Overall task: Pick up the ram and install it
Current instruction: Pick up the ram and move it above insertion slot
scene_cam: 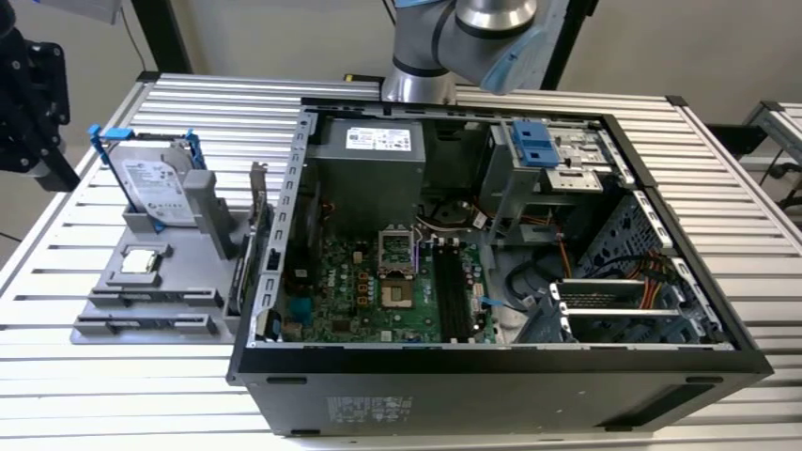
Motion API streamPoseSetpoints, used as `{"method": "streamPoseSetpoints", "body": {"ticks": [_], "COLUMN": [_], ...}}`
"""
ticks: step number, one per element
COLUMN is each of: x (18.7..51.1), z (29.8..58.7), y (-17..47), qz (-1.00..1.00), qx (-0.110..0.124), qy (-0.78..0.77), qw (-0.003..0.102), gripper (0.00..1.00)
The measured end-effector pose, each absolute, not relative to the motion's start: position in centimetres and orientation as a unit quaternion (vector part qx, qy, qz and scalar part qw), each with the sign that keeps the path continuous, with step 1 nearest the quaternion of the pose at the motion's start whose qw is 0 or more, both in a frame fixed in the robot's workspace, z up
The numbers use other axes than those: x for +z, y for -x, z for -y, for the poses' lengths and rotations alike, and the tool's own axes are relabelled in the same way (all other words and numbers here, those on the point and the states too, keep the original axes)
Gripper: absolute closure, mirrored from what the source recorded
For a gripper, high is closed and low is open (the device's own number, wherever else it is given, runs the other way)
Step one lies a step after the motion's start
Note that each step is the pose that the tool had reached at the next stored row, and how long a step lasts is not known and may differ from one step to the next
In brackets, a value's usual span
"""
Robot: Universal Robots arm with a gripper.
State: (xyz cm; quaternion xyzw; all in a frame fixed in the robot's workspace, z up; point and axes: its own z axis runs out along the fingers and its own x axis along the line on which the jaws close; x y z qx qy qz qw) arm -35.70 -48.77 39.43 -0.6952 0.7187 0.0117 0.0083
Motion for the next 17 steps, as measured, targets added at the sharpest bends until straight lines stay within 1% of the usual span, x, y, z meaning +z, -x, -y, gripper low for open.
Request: {"method": "streamPoseSetpoints", "body": {"ticks": [17], "x": [39.43], "z": [48.77], "y": [35.7], "qz": [-0.703], "qx": [0.012], "qy": [0.711], "qw": [0.008], "gripper": [1.0]}}
